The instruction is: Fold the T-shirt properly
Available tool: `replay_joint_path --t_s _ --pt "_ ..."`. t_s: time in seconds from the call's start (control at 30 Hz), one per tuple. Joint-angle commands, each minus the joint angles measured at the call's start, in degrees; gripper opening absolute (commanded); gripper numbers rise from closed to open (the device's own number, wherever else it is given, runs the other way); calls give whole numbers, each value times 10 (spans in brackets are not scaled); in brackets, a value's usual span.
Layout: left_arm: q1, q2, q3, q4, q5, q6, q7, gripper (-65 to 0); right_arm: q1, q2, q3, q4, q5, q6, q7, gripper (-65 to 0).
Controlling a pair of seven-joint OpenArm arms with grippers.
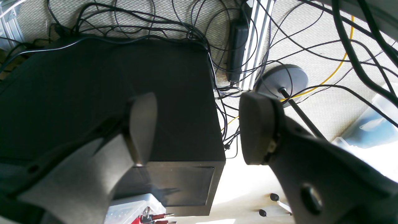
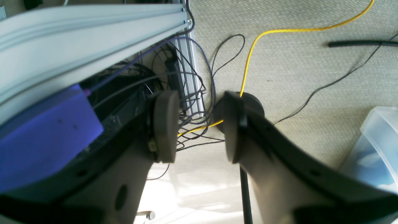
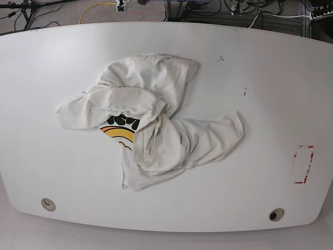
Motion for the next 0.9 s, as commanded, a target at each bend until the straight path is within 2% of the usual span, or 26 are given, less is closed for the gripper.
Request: replay_joint_path --t_s 0.0,0.33,0.87 --pt "15 -4 -2 8 2 1 -4 -265 -5 -8 10 7 0 -8 -7 -423" --pt "28 -7 -3 25 3 1 -6 -263 -7 -17 16 22 -1 -8 -11 -422" --pt "53 -13 -3 72 1 -3 3 -265 -39 -12 15 74 -2 -7 -14 -424"
